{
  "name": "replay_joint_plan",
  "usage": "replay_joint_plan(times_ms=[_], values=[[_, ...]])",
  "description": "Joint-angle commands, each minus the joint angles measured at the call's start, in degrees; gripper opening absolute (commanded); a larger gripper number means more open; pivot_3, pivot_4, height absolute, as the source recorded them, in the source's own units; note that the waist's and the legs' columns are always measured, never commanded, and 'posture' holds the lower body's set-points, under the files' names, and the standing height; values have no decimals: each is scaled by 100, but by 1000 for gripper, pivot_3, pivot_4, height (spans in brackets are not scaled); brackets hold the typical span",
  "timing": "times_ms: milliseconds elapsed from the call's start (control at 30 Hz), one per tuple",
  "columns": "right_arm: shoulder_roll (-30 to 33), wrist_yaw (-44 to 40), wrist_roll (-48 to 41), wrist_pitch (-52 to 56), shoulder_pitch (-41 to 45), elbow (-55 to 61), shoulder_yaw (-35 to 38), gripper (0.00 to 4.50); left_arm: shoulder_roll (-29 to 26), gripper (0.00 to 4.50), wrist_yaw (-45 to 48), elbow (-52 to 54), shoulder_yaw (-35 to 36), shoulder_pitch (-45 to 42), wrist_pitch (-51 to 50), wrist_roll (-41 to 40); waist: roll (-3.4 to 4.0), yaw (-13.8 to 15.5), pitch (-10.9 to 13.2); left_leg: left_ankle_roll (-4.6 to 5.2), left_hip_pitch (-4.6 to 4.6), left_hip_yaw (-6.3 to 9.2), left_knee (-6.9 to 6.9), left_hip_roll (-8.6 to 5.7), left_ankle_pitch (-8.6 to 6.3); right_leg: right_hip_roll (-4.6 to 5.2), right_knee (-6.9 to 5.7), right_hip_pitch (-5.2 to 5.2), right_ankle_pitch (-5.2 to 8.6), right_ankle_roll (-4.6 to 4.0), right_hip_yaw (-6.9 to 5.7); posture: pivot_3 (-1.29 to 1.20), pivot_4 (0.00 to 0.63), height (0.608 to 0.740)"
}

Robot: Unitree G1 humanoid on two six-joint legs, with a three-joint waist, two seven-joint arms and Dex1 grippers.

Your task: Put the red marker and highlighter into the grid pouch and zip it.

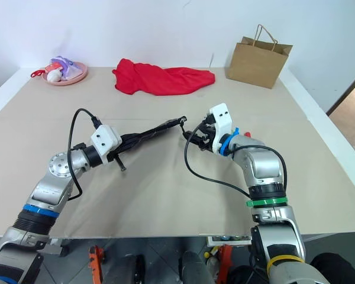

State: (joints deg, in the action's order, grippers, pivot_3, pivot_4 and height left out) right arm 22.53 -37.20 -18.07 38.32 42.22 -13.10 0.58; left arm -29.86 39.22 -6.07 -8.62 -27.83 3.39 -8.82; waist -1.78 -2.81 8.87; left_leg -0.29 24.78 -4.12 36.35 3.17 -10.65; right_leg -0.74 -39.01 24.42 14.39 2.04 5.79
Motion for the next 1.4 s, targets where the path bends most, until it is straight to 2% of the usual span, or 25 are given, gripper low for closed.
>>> replay_joint_plan(times_ms=[33,567,600,633,700,733,767,833,900,1400], values=[[-114,12,40,-229,223,-122,-3,3396,57,0,20,321,124,-2,-52,4,0,2,0,0,1,0,-1,-2,0,1,0,0,1,0,0,0,150,740],[-488,-113,289,-765,605,-954,-181,3396,181,0,26,398,171,72,-137,-8,0,3,0,0,11,19,0,-6,0,4,1,1,0,-1,-11,0,150,740],[-484,-150,282,-762,596,-938,-191,3031,191,0,17,415,168,90,-139,-7,0,3,0,0,11,20,0,-7,0,4,1,1,0,-1,-11,0,150,740],[-473,-197,278,-765,578,-913,-204,2847,203,0,9,426,163,106,-140,-1,0,2,0,0,11,21,0,-7,0,4,1,1,0,-1,-12,0,150,740],[-443,-348,253,-767,523,-805,-242,2059,217,0,0,447,161,134,-143,7,0,2,0,0,11,22,0,-7,0,4,1,1,0,-1,-12,0,150,740],[-430,-416,241,-761,498,-745,-258,1925,221,0,-2,455,163,142,-146,9,0,2,0,0,11,24,0,-7,0,4,1,1,0,-1,-15,0,150,740],[-421,-471,237,-759,481,-700,-272,1334,224,0,-4,455,166,146,-147,11,0,2,0,0,12,25,0,-7,0,4,1,1,0,-1,-15,0,150,740],[-415,-569,229,-754,476,-654,-281,527,230,0,-11,413,172,128,-131,24,0,2,0,1,12,26,0,-7,0,4,1,1,0,-2,-17,0,150,740],[-418,-615,243,-737,470,-615,-292,48,235,0,-18,395,176,119,-119,32,0,2,0,0,12,27,0,-8,0,4,1,1,0,-2,-17,0,150,740],[-668,-663,389,-571,418,-332,-704,48,337,0,85,228,139,18,11,61,0,2,0,0,15,30,2,-8,0,4,1,1,0,-2,-19,0,150,740]])
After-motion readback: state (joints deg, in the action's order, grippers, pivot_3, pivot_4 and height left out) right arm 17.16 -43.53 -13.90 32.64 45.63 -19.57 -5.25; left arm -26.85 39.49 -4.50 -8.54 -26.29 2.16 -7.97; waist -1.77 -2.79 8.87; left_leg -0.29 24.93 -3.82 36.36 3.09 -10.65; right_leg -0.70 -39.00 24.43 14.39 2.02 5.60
